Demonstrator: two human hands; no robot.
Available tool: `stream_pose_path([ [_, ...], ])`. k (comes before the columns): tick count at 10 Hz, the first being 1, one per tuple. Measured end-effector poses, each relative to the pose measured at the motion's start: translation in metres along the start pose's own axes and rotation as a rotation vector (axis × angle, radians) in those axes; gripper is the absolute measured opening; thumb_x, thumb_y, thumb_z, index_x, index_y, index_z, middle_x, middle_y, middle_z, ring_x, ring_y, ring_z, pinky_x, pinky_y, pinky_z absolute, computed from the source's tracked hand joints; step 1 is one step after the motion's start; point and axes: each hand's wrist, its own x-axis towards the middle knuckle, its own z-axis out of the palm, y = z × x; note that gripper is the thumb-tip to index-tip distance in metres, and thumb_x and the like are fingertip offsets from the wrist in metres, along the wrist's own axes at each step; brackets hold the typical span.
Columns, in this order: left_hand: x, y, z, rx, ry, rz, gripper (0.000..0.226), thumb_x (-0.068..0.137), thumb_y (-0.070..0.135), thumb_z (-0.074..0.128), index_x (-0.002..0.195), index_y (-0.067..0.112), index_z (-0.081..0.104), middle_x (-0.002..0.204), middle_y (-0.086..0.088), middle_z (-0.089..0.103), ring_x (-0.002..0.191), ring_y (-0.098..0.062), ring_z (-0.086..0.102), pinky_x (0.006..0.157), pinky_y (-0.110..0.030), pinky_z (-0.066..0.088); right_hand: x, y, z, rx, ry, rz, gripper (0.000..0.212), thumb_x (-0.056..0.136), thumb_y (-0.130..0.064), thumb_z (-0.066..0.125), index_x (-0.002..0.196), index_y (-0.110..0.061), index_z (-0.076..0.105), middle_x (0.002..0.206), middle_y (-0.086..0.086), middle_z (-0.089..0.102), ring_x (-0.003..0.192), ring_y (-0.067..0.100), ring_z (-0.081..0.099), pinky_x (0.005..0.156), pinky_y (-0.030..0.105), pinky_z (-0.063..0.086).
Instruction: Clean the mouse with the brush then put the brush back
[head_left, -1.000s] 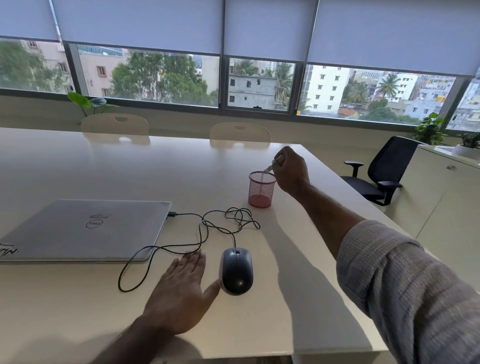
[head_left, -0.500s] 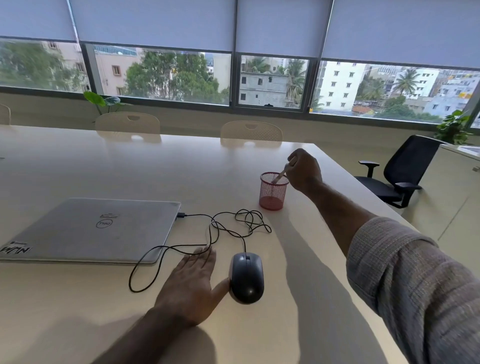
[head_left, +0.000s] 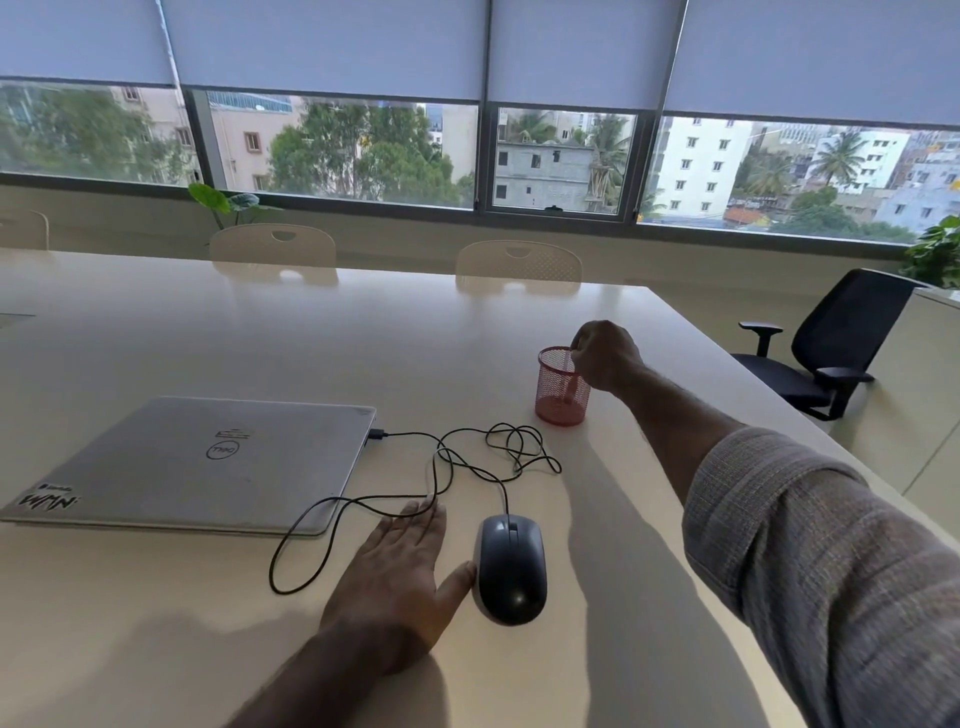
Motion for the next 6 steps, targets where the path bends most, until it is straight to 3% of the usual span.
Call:
stream_pose_path([
  [2,0.000,-0.001,0.001,-0.005,0.009,0.002,0.082,0.099,0.069,0.023,0.163,0.025,-0.002,0.171,0.009,-0.006,0.155,-0.003,-0.008,0.121,-0.025,-0.010,0.005,0.004,0.005,-0.064,-0.039,0.002,0.015,0.089,-0.013,0.070,0.102,-0.016,0.077,0.110,0.009,0.076,0.108,0.031,0.068,0.090,0.036,0.056],
  [3,-0.001,0.001,0.000,-0.015,0.009,0.003,0.081,0.099,0.069,0.023,0.162,0.026,-0.004,0.171,0.009,-0.007,0.155,-0.004,-0.009,0.121,-0.025,-0.011,0.008,0.001,0.010,-0.154,-0.110,0.024,0.021,0.091,-0.017,0.070,0.111,-0.019,0.076,0.119,0.005,0.072,0.121,0.031,0.057,0.098,0.038,0.042],
  [4,-0.002,0.002,-0.002,-0.020,-0.009,-0.007,0.080,0.100,0.068,0.024,0.162,0.026,-0.005,0.171,0.008,-0.007,0.155,-0.005,-0.009,0.122,-0.026,-0.010,0.010,-0.003,0.012,-0.200,-0.124,0.012,0.018,0.092,-0.018,0.065,0.108,-0.015,0.072,0.116,0.009,0.069,0.126,0.033,0.048,0.090,0.041,0.031],
  [6,-0.006,0.003,-0.007,-0.033,-0.029,0.019,0.080,0.100,0.068,0.023,0.162,0.025,-0.004,0.171,0.008,-0.007,0.156,-0.006,-0.009,0.123,-0.027,-0.008,0.008,-0.007,0.007,-0.115,-0.019,0.012,0.043,0.099,-0.039,0.054,0.137,-0.019,0.057,0.137,0.008,0.063,0.139,0.030,0.039,0.107,0.044,0.028],
])
